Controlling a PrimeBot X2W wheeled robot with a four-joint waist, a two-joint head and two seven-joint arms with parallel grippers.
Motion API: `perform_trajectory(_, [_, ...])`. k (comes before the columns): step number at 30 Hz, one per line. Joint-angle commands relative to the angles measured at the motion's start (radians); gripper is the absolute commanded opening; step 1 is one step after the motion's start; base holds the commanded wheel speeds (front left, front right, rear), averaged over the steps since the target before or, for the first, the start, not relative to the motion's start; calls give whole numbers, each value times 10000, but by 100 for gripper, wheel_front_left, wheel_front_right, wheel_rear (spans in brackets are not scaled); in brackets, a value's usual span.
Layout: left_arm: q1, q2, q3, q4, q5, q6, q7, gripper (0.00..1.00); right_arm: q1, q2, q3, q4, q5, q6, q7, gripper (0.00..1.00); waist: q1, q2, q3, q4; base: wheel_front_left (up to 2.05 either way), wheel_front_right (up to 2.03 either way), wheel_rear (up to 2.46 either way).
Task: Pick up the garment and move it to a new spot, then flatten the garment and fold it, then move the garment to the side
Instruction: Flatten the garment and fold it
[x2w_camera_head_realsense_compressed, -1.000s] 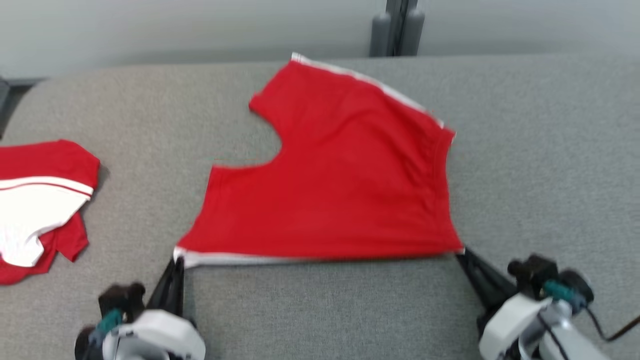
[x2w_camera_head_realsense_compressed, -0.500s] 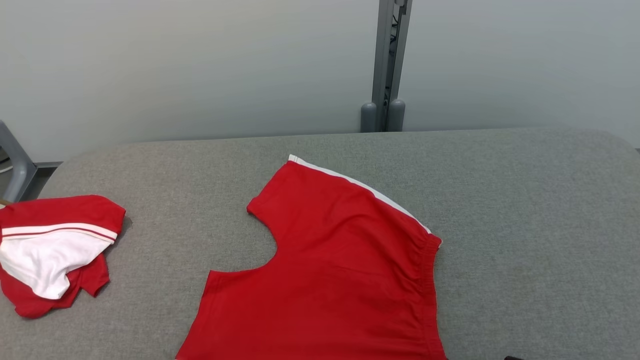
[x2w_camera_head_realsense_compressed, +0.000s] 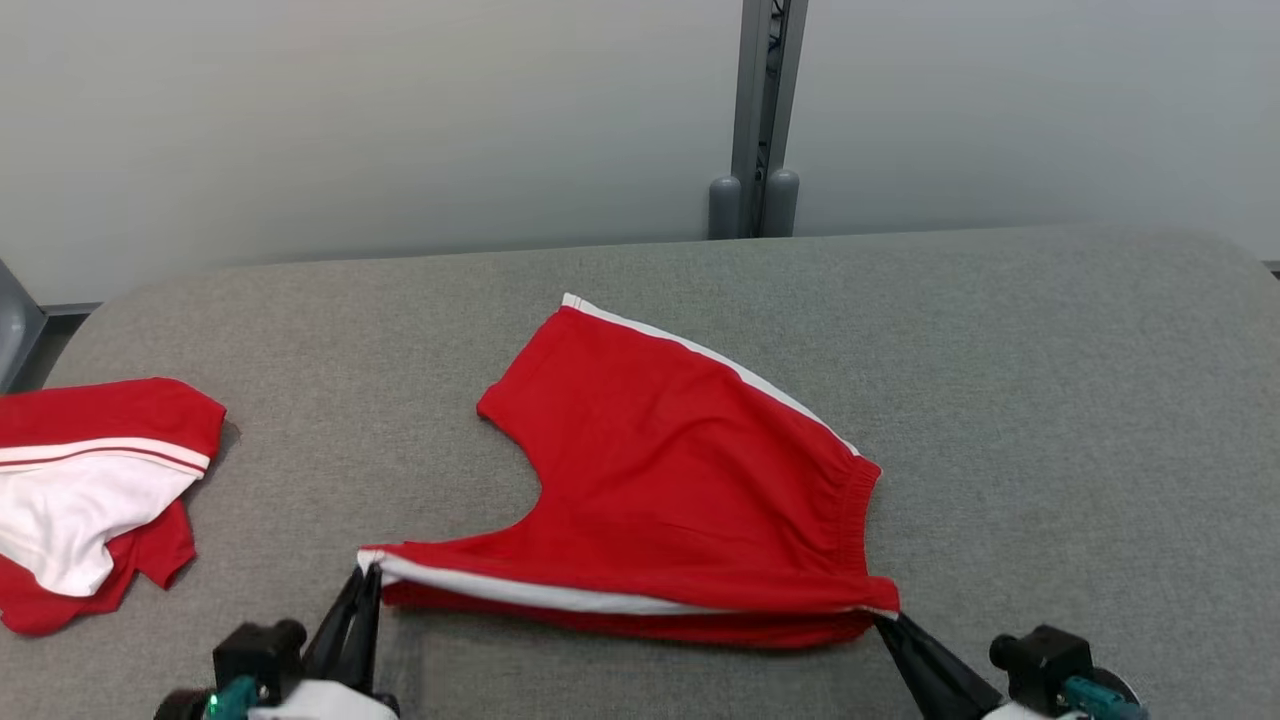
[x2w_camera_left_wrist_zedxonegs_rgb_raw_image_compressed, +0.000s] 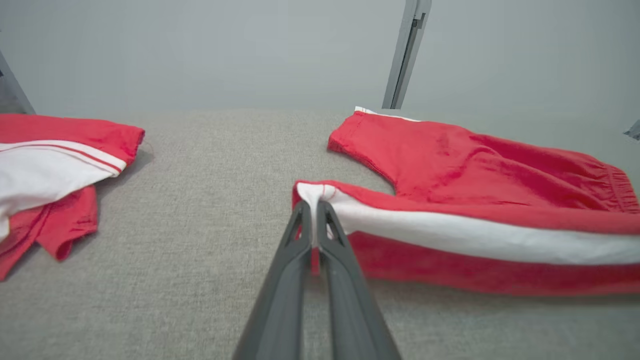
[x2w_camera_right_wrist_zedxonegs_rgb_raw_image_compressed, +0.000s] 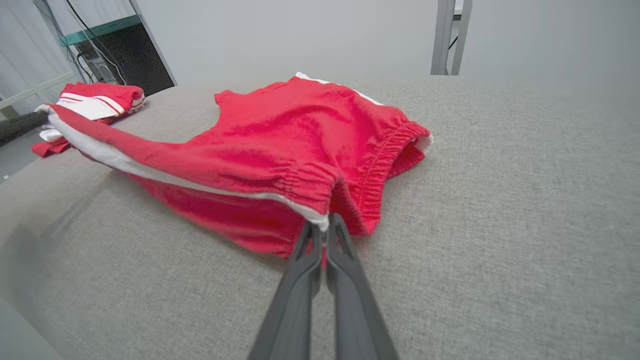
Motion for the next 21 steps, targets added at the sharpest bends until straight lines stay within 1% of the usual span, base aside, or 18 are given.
perform_trajectory(1, [-680,207,-69,74,119,-69,0,0,-292,98,-198,-103,34,-3,1,0,1,0,250,-150,0,0,0])
perform_trajectory(5, [-2139,652,-689,327,265,-69,0,0,-947,357,-447,-264,-97,-3,1,0,1,0,867,-391,0,0,0])
perform_trajectory(6, [-2139,652,-689,327,265,-69,0,0,-947,357,-447,-264,-97,-3,1,0,1,0,867,-391,0,0,0])
perform_trajectory(10, [-3778,1319,-1536,817,71,-72,0,0,-1570,698,-778,-319,-107,-1,1,0,1,0,1592,-663,0,0,0])
perform_trajectory(14, [-5357,1940,-2275,1673,-387,-73,1,0,-2081,1041,-1022,-306,-170,-1,1,0,1,0,2196,-974,0,0,0])
perform_trajectory(21, [-7532,2917,-3857,2704,-960,-73,1,0,-2868,1571,-1348,-341,-96,-3,1,0,1,0,3208,-1632,0,0,0])
